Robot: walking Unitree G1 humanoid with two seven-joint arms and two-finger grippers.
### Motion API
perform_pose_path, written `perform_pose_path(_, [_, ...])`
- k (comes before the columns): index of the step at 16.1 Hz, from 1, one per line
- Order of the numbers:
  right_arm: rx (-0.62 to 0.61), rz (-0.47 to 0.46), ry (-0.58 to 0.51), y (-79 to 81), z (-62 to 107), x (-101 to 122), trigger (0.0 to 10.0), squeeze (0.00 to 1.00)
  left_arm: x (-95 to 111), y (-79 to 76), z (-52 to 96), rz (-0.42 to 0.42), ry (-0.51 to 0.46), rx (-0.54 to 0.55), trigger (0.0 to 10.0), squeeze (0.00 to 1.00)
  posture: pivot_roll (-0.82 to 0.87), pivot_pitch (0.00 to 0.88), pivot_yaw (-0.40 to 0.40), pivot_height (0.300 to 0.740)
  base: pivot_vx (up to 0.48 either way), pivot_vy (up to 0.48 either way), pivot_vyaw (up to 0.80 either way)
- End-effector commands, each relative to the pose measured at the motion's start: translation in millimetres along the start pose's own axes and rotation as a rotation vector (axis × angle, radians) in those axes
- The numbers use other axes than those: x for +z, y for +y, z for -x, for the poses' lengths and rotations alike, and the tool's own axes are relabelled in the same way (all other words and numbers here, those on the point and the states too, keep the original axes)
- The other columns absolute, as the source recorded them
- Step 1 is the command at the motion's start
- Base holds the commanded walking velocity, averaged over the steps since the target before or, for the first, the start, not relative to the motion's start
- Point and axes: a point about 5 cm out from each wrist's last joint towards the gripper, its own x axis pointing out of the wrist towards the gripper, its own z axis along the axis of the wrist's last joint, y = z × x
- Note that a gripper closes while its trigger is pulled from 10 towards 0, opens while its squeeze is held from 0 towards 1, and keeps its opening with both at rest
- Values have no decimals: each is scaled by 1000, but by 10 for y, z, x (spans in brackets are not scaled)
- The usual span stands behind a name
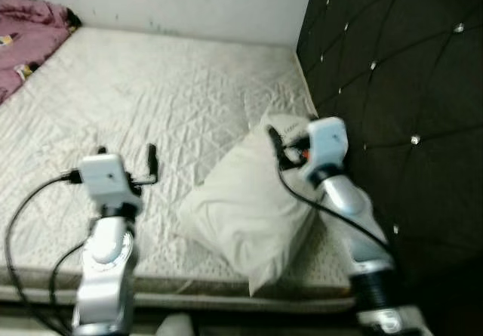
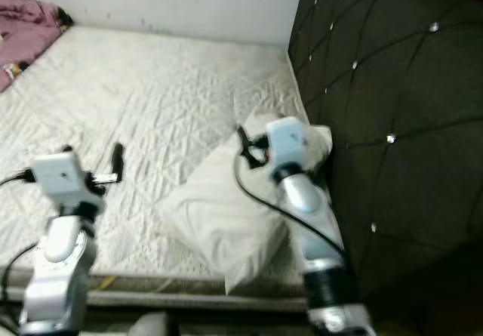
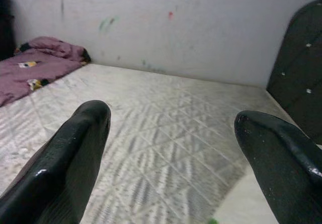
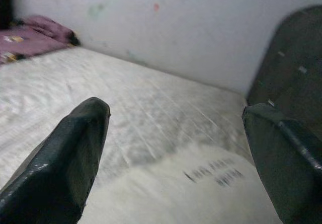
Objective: Clean up the room
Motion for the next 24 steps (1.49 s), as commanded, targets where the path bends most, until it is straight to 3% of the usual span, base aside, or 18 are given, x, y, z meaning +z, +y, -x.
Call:
perform_pose_path(1, [-20, 3, -4, -70, 8, 16, 10000, 0, 29, -15, 1, 3, -17, -12, 10000, 0, -77, 0, -56, 740, 0, 0, 0])
perform_pose_path(4, [8, -24, 39, -21, 16, -39, 10000, 0, 52, 60, 53, -13, -36, 31, 10000, 0, -67, 0, -60, 740, 0, 0, 0])
perform_pose_path(6, [23, -45, 93, 30, 34, -122, 10000, 0, 12, 95, 89, -41, 14, 85, 10000, 0, -60, 0, -59, 740, 0, 0, 0])
perform_pose_path(8, [0, -99, 111, 15, 36, -147, 10000, 0, -11, 107, 123, -17, 39, 56, 10000, 0, -53, 0, -58, 740, 0, 0, 0])
perform_pose_path(13, [1, -105, 119, 18, 63, -127, 10000, 0, -3, 156, 168, -10, 53, 76, 10000, 0, -54, 15, -67, 736, 0, 0, 0])
perform_pose_path(24, [27, -99, 121, 28, 57, -111, 10000, 0, 10, 148, 154, 6, 52, 83, 10000, 0, -55, 5, -76, 634, 0, 0, 0])
